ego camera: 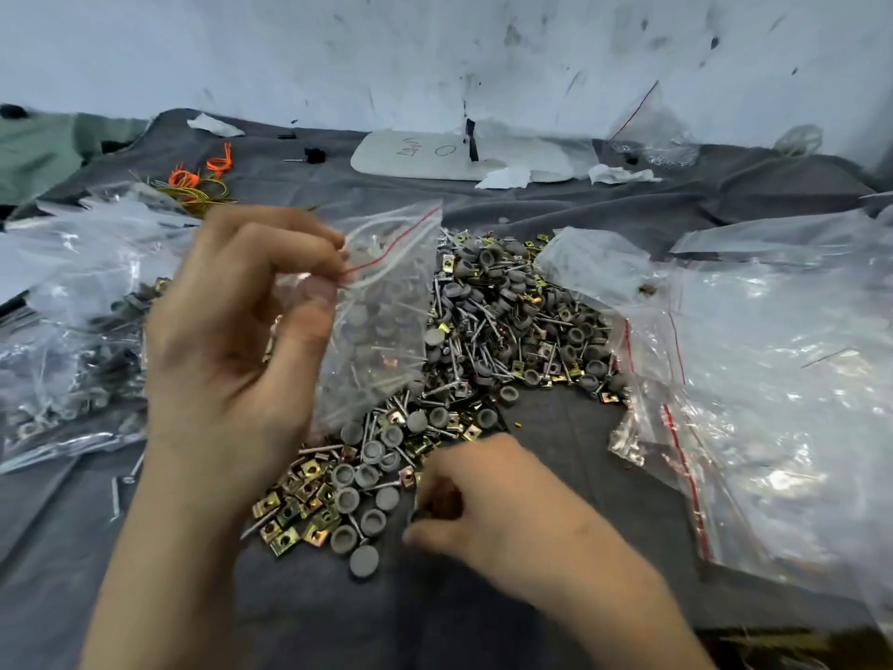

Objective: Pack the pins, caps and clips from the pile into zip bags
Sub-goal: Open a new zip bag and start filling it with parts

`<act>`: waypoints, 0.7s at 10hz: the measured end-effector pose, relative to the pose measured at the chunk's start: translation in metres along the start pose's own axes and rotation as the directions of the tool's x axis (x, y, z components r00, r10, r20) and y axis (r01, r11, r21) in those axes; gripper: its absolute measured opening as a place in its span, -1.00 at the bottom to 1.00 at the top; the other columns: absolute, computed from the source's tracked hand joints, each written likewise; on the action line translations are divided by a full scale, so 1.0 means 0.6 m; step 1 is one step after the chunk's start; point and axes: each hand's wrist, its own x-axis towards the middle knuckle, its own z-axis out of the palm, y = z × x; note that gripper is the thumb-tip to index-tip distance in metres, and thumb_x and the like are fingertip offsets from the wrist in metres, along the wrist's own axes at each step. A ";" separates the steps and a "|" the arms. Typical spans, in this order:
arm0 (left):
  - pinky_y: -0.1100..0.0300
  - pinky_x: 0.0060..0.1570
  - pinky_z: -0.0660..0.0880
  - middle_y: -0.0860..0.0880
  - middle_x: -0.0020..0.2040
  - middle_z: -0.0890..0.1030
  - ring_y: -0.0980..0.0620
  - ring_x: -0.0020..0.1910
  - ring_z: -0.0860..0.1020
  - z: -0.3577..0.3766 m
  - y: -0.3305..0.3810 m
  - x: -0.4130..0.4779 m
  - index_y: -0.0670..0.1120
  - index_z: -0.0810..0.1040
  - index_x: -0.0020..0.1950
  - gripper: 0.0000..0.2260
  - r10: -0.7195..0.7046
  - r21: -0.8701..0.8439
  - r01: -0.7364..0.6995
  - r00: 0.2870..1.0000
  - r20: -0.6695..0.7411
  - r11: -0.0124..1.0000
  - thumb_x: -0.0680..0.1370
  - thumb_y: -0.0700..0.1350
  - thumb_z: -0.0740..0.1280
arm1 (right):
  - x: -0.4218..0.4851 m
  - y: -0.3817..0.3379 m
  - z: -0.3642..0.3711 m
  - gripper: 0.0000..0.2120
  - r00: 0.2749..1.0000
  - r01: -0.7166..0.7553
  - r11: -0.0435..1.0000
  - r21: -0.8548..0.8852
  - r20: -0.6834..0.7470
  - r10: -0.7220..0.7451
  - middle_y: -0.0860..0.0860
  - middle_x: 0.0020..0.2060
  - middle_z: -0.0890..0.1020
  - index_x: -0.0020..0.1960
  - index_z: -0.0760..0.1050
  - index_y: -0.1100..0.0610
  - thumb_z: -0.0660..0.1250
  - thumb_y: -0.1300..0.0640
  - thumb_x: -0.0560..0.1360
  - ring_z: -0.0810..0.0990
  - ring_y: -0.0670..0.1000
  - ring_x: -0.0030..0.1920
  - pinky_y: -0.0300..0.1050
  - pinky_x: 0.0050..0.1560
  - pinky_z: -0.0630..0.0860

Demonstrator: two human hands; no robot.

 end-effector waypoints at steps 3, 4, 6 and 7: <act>0.08 0.07 0.44 -0.13 0.02 0.54 -0.05 0.08 0.53 0.001 0.004 -0.001 -0.05 0.49 0.00 -0.88 0.033 0.013 -0.033 0.998 -0.056 0.999 0.58 -0.22 0.20 | 0.011 -0.014 0.021 -0.73 0.989 -0.018 0.984 -0.176 -0.144 -0.008 0.09 -0.16 0.46 -0.28 0.18 0.10 0.24 0.08 0.48 0.53 0.24 0.02 -0.09 -0.20 0.29; 0.10 0.09 0.41 -0.12 0.03 0.52 -0.04 0.09 0.52 0.004 0.003 -0.003 -0.10 0.48 0.00 -0.90 0.039 -0.022 -0.040 0.999 -0.038 0.999 0.59 -0.24 0.18 | 0.017 -0.001 0.010 -0.87 0.987 -0.052 0.988 -0.143 -0.161 0.029 0.11 -0.14 0.49 -0.19 0.37 0.14 0.21 0.11 0.50 0.53 0.24 0.03 -0.08 -0.13 0.40; 0.08 0.03 0.44 -0.11 0.04 0.53 -0.08 0.09 0.54 0.004 0.022 0.000 -0.06 0.48 -0.01 -0.89 0.077 -0.031 -0.077 0.997 0.007 0.997 0.59 -0.22 0.19 | 0.001 0.039 -0.046 -0.77 0.943 0.143 0.927 0.348 -0.331 -0.021 -0.11 -0.44 0.53 -0.31 0.50 0.00 0.26 0.29 0.40 0.45 -0.17 -0.40 -0.32 -0.38 0.36; 0.06 0.08 0.42 -0.08 0.06 0.54 -0.14 0.11 0.55 0.008 0.043 0.000 -0.05 0.49 0.00 -0.88 0.102 -0.084 -0.098 0.994 0.039 0.992 0.59 -0.21 0.18 | -0.029 0.050 -0.081 -0.82 0.818 0.350 0.781 0.518 -0.575 0.015 -0.05 -0.46 0.51 -0.30 0.49 0.03 0.20 0.28 0.31 0.40 -0.15 -0.47 -0.32 -0.50 0.30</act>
